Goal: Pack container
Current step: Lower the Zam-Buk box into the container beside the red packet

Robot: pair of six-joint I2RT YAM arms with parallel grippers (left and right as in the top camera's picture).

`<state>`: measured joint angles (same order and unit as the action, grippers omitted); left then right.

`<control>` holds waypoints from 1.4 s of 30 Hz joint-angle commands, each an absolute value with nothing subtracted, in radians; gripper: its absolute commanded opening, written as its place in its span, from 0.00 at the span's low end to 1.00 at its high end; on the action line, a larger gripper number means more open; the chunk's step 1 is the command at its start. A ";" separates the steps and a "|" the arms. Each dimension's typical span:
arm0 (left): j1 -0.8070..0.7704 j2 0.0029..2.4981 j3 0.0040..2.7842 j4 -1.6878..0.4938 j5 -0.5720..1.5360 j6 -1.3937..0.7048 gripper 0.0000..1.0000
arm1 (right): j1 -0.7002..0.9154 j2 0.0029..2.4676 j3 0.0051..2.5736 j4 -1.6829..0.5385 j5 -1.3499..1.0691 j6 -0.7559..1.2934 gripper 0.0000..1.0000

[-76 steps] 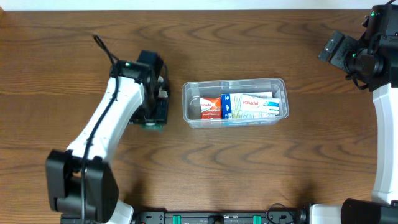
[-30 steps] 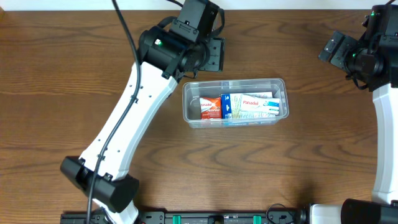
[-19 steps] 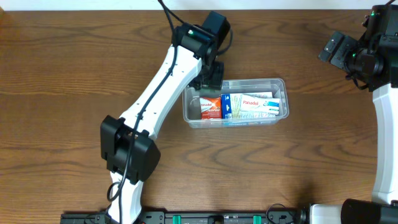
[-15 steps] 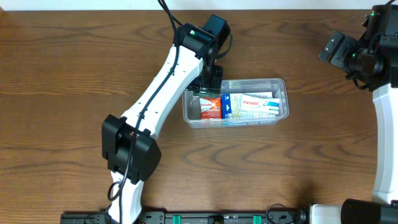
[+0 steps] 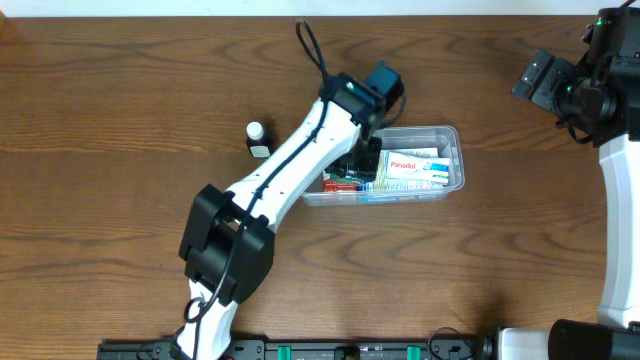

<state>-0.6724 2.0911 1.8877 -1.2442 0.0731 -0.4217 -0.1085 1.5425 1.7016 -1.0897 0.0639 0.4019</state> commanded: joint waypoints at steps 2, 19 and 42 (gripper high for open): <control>-0.656 2.095 1.826 -1.195 0.033 -0.510 0.51 | -0.114 1.537 1.713 -1.093 0.071 0.411 0.99; -0.654 2.095 1.700 -1.044 -0.020 -0.612 0.50 | -0.114 1.537 1.713 -1.093 0.071 0.411 0.99; -0.654 2.095 1.654 -0.978 0.019 -0.626 0.86 | -0.114 1.537 1.713 -1.093 0.071 0.411 0.99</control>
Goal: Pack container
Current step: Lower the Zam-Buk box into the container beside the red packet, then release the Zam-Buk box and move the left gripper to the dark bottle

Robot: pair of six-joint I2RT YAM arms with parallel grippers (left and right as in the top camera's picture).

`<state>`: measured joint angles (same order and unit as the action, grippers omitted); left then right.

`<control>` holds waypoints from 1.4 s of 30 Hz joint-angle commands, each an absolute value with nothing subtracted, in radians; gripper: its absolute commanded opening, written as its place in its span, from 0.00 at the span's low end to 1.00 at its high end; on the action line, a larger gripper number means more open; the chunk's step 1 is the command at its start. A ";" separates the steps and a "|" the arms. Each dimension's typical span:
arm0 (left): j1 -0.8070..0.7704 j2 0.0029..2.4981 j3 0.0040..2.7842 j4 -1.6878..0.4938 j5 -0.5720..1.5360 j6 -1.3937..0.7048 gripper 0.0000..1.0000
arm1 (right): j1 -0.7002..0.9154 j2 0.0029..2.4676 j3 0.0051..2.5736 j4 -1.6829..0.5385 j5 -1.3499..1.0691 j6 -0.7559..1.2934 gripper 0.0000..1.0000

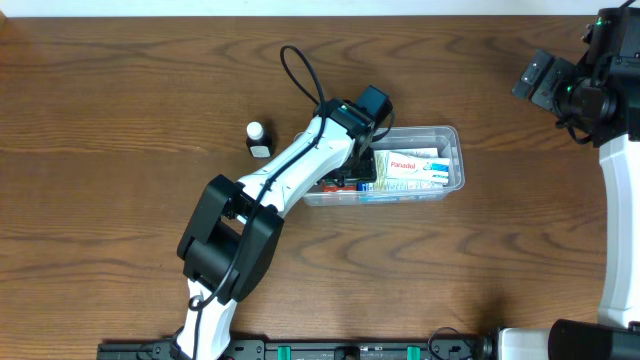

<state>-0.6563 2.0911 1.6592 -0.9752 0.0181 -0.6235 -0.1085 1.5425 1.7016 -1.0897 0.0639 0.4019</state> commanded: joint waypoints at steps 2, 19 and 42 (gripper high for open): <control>-0.654 2.091 1.663 -0.992 0.019 -0.625 0.90 | -0.114 1.537 1.713 -1.093 0.071 0.411 0.99; -0.619 1.646 1.734 -1.079 -0.066 -0.303 0.98 | -0.114 1.537 1.713 -1.093 0.071 0.411 0.99; -0.210 1.954 1.734 -0.998 -0.056 -0.243 0.98 | -0.114 1.537 1.713 -1.093 0.071 0.411 0.99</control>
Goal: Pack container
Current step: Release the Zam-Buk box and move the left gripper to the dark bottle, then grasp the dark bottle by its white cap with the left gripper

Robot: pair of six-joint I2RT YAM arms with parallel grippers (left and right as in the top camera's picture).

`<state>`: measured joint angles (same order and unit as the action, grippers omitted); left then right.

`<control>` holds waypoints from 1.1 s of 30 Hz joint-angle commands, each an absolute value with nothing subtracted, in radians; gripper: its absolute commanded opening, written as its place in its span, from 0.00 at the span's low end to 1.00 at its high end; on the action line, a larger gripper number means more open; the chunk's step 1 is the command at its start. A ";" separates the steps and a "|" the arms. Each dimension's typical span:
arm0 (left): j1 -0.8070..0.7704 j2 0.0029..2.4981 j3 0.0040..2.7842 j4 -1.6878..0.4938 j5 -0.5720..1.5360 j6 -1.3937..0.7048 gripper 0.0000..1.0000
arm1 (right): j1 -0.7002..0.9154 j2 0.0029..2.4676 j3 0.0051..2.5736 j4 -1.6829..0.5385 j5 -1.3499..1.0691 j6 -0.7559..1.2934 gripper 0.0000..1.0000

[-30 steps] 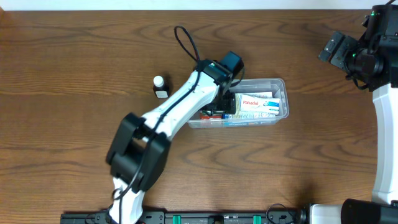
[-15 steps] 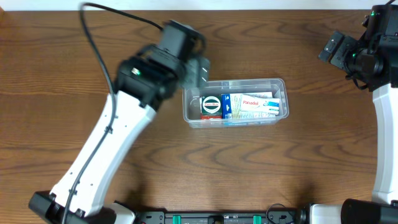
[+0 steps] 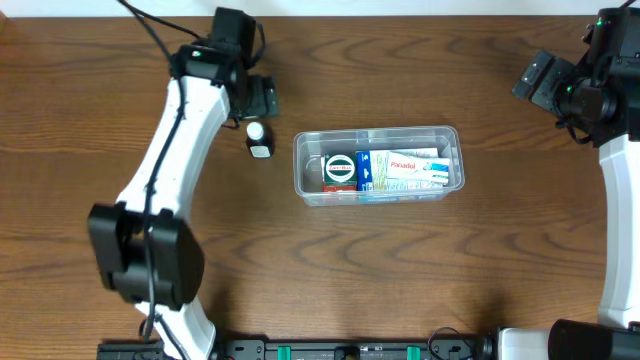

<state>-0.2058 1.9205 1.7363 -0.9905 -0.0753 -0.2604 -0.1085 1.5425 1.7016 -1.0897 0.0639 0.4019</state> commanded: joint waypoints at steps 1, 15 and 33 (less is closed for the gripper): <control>-0.210 1.965 1.734 -1.000 -0.051 -0.243 0.98 | -0.114 1.537 1.713 -1.093 0.071 0.411 0.99; -0.209 2.022 1.711 -1.006 -0.002 -0.245 0.91 | -0.114 1.537 1.713 -1.093 0.071 0.411 0.99; -0.209 2.022 1.657 -1.001 0.019 -0.267 0.59 | -0.114 1.537 1.713 -1.093 0.071 0.411 0.99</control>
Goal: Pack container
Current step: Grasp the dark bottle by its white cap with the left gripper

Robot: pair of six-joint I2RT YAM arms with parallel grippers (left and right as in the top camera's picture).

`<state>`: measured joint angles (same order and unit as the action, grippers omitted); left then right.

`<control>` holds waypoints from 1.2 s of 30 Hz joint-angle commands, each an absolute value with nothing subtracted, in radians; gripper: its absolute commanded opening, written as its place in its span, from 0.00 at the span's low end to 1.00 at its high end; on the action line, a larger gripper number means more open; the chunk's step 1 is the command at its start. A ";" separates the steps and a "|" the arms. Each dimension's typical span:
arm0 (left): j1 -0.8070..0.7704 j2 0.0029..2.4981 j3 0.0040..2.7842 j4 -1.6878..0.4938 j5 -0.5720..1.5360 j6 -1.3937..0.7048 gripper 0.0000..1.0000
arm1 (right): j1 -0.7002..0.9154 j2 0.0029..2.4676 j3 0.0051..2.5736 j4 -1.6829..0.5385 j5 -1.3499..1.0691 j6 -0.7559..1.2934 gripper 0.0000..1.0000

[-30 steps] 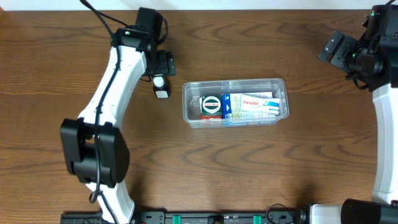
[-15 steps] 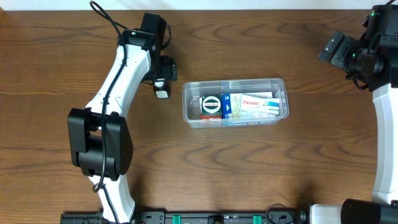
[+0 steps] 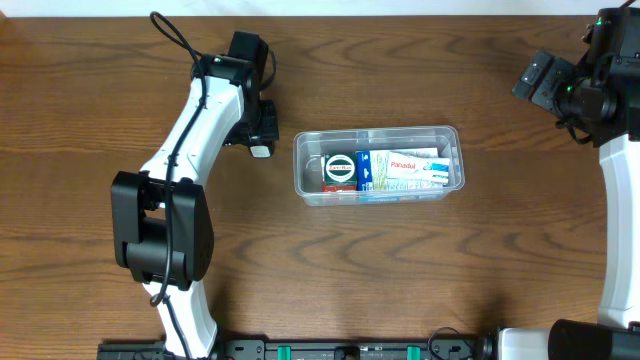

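A clear plastic container [image 3: 452,135] sits mid-table. It holds a round black-and-white tin [image 3: 340,167], a blue-green box [image 3: 371,171] and a white Panadol box [image 3: 414,166]. My left gripper [image 3: 263,133] is down over the small bottle [image 3: 262,151], just left of the container. Only the bottle's white lower end shows beneath the fingers, and I cannot make out whether they have closed on it. My right gripper [image 3: 533,77] hangs at the far right edge, away from everything; its jaw state is unclear.
The right arm's white base [image 3: 620,230] runs down the right side. A black cable [image 3: 175,30] loops off the left arm near the back edge. Bare wooden table [image 3: 400,280] lies in front of the container.
My left gripper has moved from just behind the bottle to directly over it, covering most of it. The container, its contents and the right arm are unchanged.
My left gripper was first reaching into the left end of the container, and it stayed there at the following moment. It then stood out of the container, behind the bottle, with the round tin showing in the container. Now it sits over the bottle.
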<state>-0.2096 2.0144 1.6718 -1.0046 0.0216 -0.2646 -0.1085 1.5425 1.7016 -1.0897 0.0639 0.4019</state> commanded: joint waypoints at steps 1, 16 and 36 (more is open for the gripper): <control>-0.209 2.022 1.652 -0.996 0.019 -0.267 0.59 | -0.114 1.537 1.713 -1.093 0.071 0.411 0.99; -0.215 2.022 1.639 -0.933 0.019 -0.266 0.20 | -0.114 1.537 1.713 -1.093 0.071 0.411 0.99; -0.318 1.704 1.698 -1.088 0.019 -0.119 0.15 | -0.114 1.538 1.713 -1.093 0.071 0.411 0.99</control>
